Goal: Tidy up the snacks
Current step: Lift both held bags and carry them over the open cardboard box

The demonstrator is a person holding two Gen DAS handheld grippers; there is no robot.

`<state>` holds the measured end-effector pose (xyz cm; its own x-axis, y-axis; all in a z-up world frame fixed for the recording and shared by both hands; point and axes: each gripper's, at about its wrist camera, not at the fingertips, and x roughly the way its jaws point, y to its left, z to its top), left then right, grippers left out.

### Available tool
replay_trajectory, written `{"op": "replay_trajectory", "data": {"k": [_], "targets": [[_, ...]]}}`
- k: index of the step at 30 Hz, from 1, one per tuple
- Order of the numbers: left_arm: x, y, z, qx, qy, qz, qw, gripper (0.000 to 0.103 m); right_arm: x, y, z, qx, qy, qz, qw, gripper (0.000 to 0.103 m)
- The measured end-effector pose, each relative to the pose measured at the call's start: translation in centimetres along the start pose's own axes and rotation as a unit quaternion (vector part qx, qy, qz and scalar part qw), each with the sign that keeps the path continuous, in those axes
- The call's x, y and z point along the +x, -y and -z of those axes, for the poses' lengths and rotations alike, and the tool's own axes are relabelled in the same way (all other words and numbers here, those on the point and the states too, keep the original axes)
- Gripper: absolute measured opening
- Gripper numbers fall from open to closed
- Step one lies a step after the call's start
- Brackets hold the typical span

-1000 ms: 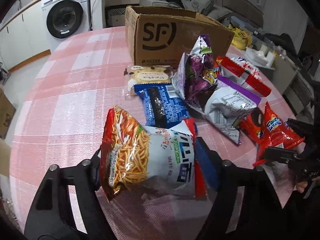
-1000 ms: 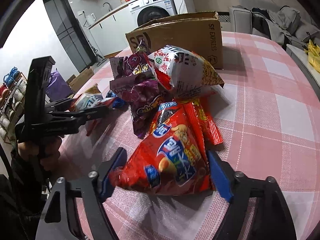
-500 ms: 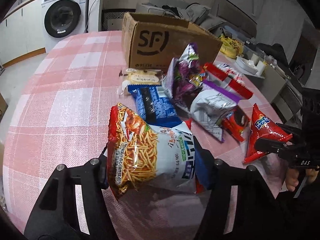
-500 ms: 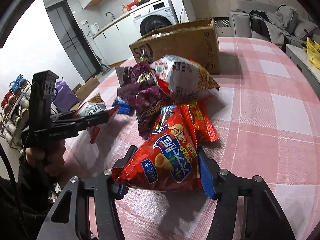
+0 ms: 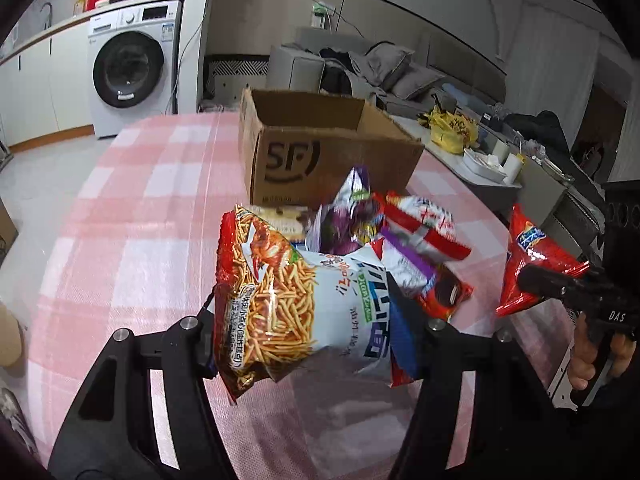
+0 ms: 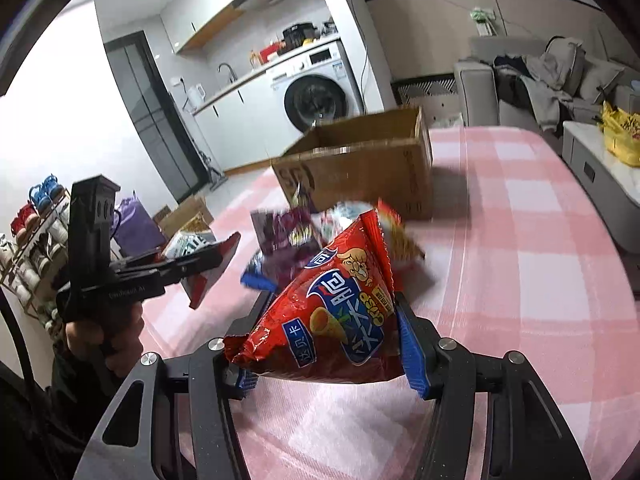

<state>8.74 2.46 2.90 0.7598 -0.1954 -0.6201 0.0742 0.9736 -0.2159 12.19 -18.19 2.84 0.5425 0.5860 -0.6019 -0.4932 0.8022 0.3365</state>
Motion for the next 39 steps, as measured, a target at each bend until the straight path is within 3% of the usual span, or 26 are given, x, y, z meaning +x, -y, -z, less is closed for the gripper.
{"op": "replay_trajectory", "data": {"k": [12,26,39], "targets": [[-2.3,0.3,-4.9,-0.009,0.082,-0.019,0.9964,0.061,-0.6,-0.5,-4.7,-0.007,0.039,0.006,0.999,0.058],[-0.7,-0.6,-11.6,-0.008,0.113,-0.036,0.9929,0.061,0.8,1.5,-10.5,-0.01,0.07,0.027,0.997,0.058],[5.2,0.2,-16.3,0.008,0.107,-0.044,0.9933,0.061,4.4,3.4,-14.8,0.017,0.082,0.042,0.996,0.058]]}}
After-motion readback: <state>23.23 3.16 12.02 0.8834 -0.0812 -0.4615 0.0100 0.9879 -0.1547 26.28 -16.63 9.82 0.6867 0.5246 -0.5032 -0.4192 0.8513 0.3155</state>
